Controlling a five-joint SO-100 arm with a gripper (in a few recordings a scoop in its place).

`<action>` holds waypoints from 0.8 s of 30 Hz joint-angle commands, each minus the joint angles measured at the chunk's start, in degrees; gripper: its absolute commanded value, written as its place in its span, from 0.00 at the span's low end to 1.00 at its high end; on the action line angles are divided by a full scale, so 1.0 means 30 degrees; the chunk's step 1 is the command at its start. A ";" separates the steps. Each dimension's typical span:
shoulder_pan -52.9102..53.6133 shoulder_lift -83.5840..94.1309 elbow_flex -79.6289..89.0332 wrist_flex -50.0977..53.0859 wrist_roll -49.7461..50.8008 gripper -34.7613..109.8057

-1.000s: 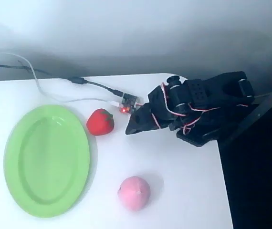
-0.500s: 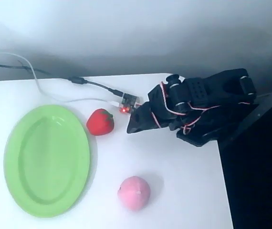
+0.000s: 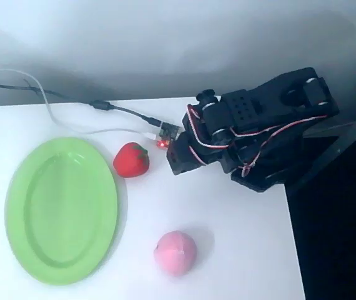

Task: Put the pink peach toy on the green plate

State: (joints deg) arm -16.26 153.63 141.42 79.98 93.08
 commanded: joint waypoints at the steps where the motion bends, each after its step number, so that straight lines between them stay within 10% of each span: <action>1: -0.1816 -0.1465 -0.2754 0.2168 0.0293 0.24; 15: -0.3311 -0.4922 -0.5918 -0.2256 -0.2402 0.48; 24: -0.8760 -0.8291 -0.6416 -0.5771 0.1494 0.49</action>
State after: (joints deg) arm -36.56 128.85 122.26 65.04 93.34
